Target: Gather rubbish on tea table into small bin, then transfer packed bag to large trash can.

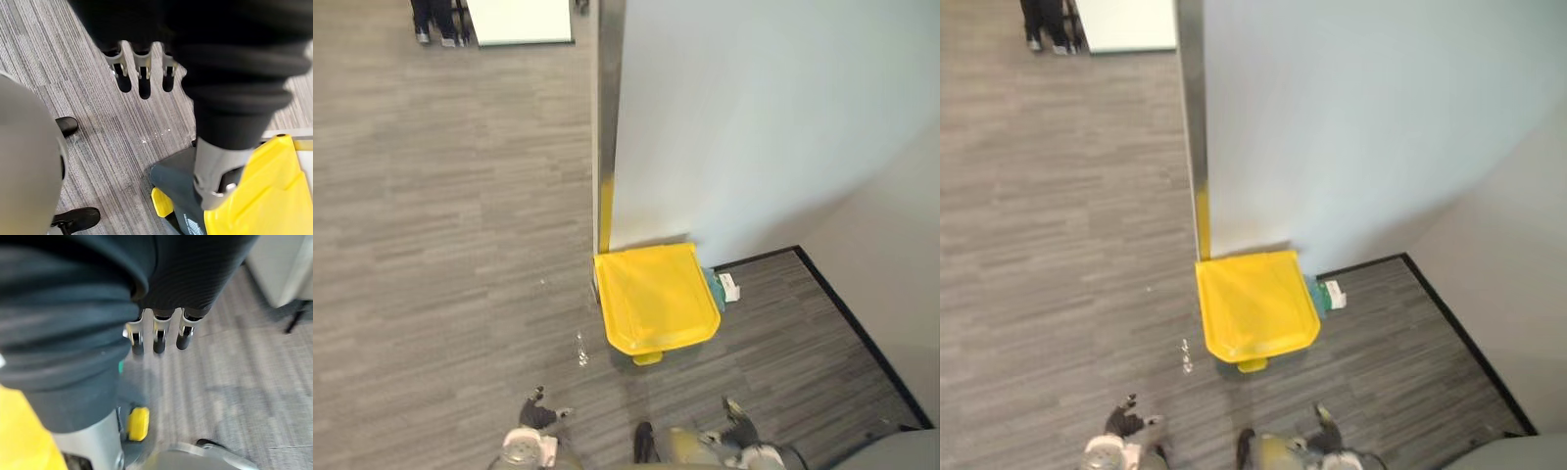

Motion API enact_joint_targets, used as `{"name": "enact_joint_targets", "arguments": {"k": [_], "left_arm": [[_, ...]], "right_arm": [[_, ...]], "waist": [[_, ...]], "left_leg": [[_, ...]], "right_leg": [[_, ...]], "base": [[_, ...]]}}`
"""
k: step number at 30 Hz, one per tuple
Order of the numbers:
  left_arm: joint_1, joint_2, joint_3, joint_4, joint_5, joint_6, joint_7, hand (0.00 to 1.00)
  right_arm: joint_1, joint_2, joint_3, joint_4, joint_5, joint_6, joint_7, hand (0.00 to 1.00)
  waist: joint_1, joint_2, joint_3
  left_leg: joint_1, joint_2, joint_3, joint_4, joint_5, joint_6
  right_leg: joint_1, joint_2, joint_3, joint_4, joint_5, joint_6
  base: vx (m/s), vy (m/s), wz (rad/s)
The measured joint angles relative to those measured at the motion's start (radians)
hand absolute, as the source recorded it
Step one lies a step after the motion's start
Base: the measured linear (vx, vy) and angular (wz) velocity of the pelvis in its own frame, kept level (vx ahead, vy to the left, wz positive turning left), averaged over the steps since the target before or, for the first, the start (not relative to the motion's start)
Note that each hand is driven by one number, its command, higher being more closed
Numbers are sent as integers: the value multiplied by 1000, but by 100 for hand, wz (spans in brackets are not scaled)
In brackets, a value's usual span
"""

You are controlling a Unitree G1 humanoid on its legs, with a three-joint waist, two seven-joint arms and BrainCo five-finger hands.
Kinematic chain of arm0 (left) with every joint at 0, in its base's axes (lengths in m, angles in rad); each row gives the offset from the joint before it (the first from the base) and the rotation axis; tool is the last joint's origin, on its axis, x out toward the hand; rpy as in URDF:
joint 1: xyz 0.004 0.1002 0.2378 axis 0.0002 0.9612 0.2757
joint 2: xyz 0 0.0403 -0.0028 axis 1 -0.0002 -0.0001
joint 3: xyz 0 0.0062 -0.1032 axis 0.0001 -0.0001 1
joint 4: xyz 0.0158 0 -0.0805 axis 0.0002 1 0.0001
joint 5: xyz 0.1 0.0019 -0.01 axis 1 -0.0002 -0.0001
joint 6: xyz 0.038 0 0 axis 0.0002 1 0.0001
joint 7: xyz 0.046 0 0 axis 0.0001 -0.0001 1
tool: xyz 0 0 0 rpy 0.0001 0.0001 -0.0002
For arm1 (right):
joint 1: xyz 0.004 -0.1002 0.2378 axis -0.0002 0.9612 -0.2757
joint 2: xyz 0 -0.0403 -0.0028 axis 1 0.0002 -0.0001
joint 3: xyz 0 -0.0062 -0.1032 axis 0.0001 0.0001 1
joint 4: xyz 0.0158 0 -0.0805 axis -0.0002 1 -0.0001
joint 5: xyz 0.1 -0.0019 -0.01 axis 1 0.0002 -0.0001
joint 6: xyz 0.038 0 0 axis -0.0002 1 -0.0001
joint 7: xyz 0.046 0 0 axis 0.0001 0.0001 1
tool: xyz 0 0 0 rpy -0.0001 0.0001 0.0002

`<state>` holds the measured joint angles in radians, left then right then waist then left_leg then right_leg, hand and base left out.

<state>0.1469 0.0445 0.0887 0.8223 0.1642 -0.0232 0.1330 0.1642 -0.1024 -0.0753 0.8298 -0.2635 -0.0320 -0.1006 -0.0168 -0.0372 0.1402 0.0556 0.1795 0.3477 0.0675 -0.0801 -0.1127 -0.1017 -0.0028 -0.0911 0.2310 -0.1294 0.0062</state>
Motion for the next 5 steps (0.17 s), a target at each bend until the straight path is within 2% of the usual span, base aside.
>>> {"name": "enact_joint_targets", "arguments": {"k": [1, 5], "left_arm": [[-6, 1, 0, 19, -1, 1, 2, 0], [-17, 7, 1, 58, -11, 0, 20, 0]], "right_arm": [[-11, 0, -4, 16, 5, 8, -8, 0], [-17, 15, -41, 38, 33, 16, -27, 0]], "waist": [[0, 15, -9], [4, 13, -9]], "left_leg": [[2, -1, -1, -5, 2, -1], [39, -15, -17, -33, 15, -5]], "right_leg": [[8, 1, 0, -24, 15, 2], [71, -2, -3, -97, 54, -1]], "base": [[34, 46, -3], [39, 59, 9]]}}
